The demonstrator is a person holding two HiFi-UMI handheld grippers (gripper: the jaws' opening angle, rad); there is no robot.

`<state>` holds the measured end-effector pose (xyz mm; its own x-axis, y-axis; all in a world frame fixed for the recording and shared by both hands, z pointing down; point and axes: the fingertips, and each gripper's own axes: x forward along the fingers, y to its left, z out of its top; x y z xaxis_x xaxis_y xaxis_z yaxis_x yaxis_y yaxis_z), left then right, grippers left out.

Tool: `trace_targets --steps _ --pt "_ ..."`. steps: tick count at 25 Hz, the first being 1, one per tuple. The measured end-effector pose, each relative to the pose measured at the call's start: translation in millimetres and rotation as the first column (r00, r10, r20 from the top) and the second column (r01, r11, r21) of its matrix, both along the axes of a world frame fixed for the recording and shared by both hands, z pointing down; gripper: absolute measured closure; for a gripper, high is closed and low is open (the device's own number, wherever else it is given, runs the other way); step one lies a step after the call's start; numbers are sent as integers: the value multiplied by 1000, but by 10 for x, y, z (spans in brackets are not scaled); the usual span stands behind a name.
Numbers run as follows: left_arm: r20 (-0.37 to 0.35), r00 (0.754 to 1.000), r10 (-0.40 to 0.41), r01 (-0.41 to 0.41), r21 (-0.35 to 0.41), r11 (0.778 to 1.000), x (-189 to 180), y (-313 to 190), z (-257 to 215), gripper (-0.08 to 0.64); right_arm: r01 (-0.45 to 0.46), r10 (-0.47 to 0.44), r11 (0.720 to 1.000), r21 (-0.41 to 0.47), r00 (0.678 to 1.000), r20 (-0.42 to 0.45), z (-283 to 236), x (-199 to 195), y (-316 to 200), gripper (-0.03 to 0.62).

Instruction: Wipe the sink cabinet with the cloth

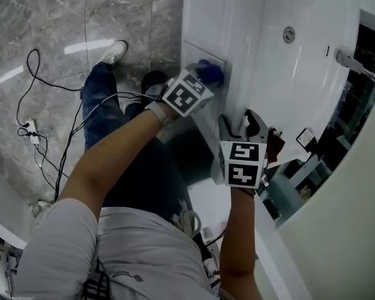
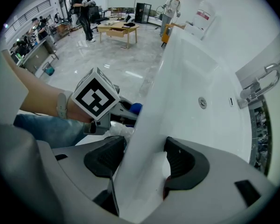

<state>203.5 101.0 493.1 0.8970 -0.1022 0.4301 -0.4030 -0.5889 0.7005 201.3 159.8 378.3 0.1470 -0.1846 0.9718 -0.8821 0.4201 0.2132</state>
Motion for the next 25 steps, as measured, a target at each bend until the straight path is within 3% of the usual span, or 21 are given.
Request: trace_targets --steps 7,11,18,25 --pt "85 993 88 -85 -28 996 33 214 463 462 1 -1 1000 12 1000 -13 -2 -21 -10 341" --pt "112 991 71 -62 -82 995 87 143 662 462 1 -1 1000 12 1000 -16 0 -27 -13 341" --pt "228 971 73 -40 -146 989 72 62 1174 462 -3 3 1000 17 1000 -25 -10 -14 -29 341" --pt "280 957 80 -20 -210 978 62 23 1663 462 -9 9 1000 13 1000 -24 -11 -14 -27 341"
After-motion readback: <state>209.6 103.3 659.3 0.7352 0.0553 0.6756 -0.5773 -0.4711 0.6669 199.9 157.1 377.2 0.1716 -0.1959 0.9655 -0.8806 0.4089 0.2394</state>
